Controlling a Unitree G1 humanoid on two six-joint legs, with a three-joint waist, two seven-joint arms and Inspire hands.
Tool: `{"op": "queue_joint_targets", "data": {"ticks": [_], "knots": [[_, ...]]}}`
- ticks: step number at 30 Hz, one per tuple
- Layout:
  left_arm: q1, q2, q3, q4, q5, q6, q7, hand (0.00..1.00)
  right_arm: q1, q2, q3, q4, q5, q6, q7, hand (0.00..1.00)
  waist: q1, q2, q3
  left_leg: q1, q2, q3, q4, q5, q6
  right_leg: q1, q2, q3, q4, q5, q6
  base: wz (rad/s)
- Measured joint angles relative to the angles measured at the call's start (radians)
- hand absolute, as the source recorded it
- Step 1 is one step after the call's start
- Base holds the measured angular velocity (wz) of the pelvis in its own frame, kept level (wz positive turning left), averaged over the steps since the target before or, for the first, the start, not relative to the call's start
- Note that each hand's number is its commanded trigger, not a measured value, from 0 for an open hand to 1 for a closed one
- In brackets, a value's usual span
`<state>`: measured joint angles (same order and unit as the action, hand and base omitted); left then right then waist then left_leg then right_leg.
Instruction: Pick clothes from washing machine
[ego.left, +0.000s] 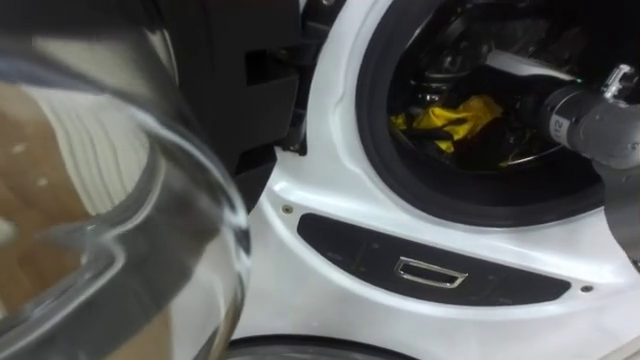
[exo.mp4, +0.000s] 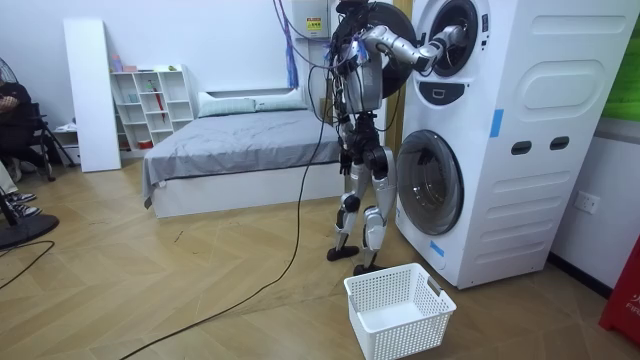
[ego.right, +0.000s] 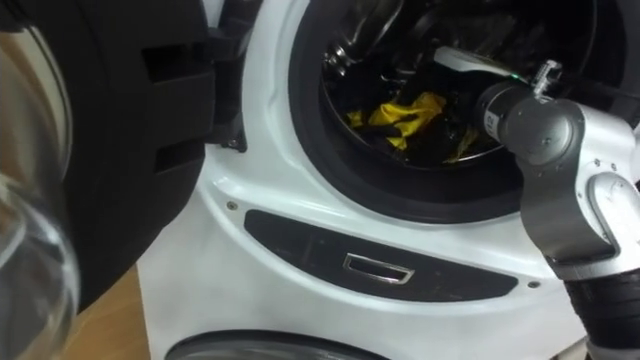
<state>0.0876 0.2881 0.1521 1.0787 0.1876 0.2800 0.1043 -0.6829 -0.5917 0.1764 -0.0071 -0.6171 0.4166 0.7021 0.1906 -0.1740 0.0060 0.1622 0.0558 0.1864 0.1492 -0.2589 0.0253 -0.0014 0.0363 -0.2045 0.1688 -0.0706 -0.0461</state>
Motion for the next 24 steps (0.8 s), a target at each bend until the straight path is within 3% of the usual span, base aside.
{"op": "queue_joint_targets", "data": {"ticks": [6, 11, 18, 23, 24], "knots": [[0.004, 0.000, -0.017, 0.002, -0.052, -0.003, 0.044, 0.00, 0.001, 0.000, 0.000, -0.031, 0.000, 0.000, -0.006, 1.00, -0.014, 0.001, -0.0001, -0.004, 0.000, 0.001, 0.000, 0.000, 0.000, -0.006, 0.000, 0.004, 0.001, 0.000, 0.000, 0.00], [0.018, -0.003, -0.017, 0.003, -0.053, -0.013, 0.087, 0.00, 0.022, -0.002, 0.000, -0.110, -0.013, 0.000, -0.010, 1.00, -0.018, 0.012, -0.0049, -0.012, -0.001, 0.010, 0.001, 0.001, -0.002, -0.018, 0.003, 0.013, 0.002, 0.000, 0.000, -0.06], [0.051, -0.024, 0.003, 0.013, -0.078, -0.054, 0.108, 0.00, 0.026, 0.005, -0.001, -0.280, 0.066, -0.007, -0.034, 1.00, -0.035, 0.025, -0.0107, -0.024, 0.001, 0.040, 0.003, 0.001, -0.002, -0.039, 0.001, 0.040, 0.002, 0.000, 0.000, -0.11], [0.083, -0.040, 0.013, 0.046, -0.077, -0.091, 0.109, 0.00, 0.138, 0.006, -0.084, -0.483, 0.164, -0.067, -0.079, 1.00, -0.070, 0.034, -0.0088, -0.017, 0.003, 0.047, 0.005, 0.001, -0.002, -0.034, 0.004, 0.051, -0.001, 0.000, 0.000, -0.05], [0.085, -0.047, 0.014, 0.046, -0.081, -0.097, 0.108, 0.00, 0.178, 0.006, -0.104, -0.531, 0.204, -0.077, -0.093, 1.00, -0.077, 0.040, -0.0122, -0.015, 0.003, 0.052, 0.005, 0.001, -0.002, -0.033, 0.004, 0.056, -0.001, 0.000, 0.000, -0.13]]}}
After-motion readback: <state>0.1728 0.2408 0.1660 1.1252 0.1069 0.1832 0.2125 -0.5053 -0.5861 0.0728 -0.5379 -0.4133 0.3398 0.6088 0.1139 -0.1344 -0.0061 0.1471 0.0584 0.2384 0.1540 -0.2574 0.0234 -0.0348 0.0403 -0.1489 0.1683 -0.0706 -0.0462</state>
